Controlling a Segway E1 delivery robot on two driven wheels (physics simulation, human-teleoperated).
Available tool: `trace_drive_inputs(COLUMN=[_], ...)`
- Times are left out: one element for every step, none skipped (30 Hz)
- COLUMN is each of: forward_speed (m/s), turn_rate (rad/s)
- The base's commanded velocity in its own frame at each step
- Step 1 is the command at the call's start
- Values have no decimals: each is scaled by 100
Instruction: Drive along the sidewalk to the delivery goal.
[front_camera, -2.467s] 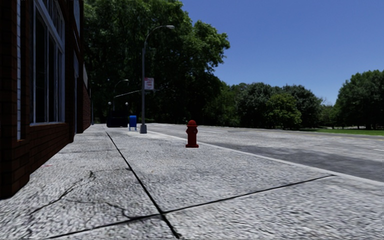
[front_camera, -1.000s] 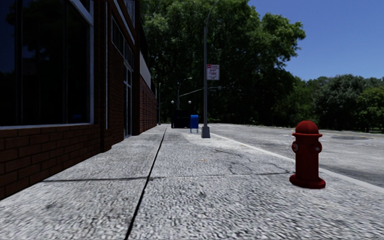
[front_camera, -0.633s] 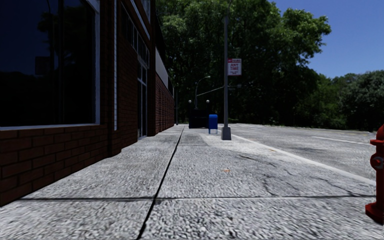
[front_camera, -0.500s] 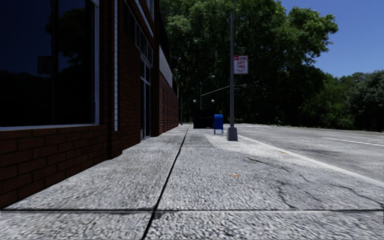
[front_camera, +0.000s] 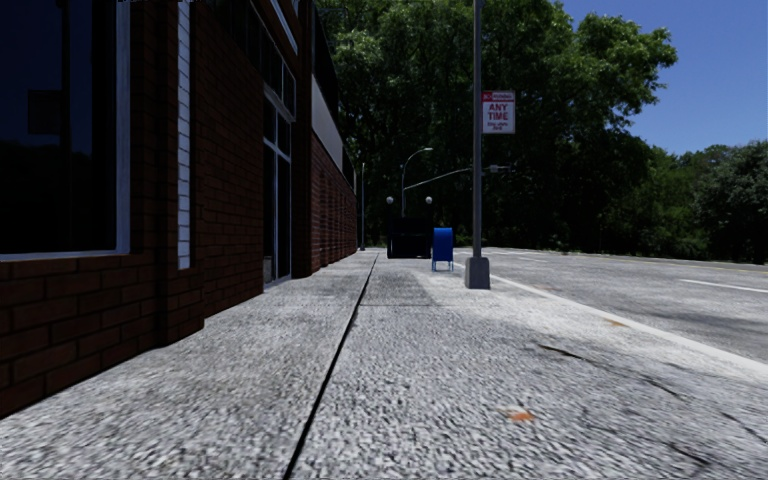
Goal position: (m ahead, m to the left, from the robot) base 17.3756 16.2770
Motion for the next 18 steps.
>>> trace_drive_inputs(forward_speed=[200, 200, 200, 200, 200, 200, 200, 200, 200, 200, 200, 200, 200, 200, 200, 200, 200, 200], turn_rate=[0, 0, 0, 0, 0, 0, 0, 0, 0, 0, 0, 0, 0, 0, 0, 0, 0, 0])
